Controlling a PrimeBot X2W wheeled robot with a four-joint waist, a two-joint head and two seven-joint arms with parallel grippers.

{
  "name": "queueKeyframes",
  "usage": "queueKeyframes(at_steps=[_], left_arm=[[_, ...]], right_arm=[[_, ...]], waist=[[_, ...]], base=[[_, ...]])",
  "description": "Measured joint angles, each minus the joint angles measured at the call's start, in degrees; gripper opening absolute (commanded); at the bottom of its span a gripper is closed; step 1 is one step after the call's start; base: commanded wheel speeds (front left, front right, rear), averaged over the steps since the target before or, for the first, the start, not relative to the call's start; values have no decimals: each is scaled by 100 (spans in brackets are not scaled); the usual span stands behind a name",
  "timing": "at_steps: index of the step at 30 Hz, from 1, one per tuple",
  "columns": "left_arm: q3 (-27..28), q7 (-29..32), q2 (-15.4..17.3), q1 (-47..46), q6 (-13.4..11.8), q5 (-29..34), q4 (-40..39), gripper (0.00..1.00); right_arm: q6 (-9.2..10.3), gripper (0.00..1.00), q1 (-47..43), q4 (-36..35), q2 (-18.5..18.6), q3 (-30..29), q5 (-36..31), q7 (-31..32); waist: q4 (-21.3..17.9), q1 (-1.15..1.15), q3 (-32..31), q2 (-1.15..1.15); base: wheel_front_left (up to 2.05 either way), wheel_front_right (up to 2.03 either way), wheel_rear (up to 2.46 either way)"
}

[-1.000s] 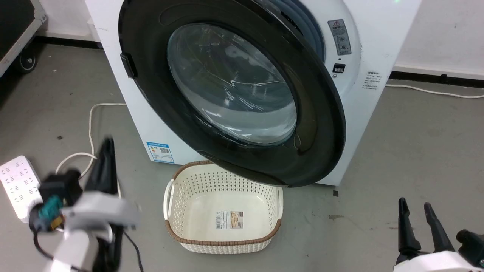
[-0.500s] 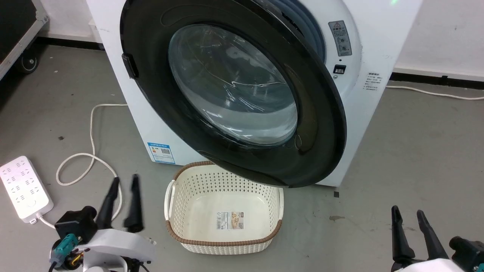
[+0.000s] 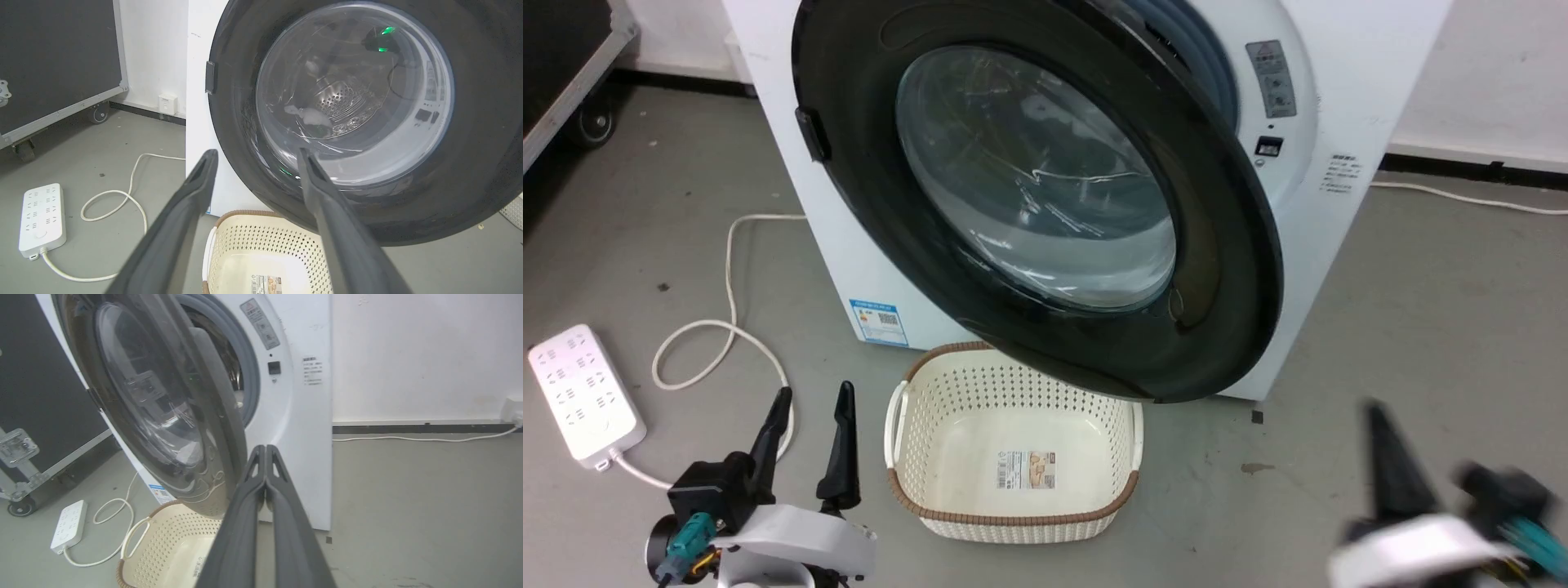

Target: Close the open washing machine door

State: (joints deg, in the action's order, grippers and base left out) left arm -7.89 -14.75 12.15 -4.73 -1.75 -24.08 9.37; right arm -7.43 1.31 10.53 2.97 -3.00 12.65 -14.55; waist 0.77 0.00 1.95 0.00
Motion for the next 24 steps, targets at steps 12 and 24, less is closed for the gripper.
queueKeyframes(at_steps=[12, 24], left_arm=[[-60, 0, -138, -224, 100, 38, 318, 100], [-19, 0, -266, -556, 190, 81, 322, 100]], right_arm=[[-1, 0, 1473, 1093, -15, 881, -169, 790], [-15, 0, 2561, 2027, -34, -118, -637, 454]], waist=[[272, 0, 318, 0], [523, 0, 804, 0]], base=[[0, 0, 0], [0, 0, 0]])
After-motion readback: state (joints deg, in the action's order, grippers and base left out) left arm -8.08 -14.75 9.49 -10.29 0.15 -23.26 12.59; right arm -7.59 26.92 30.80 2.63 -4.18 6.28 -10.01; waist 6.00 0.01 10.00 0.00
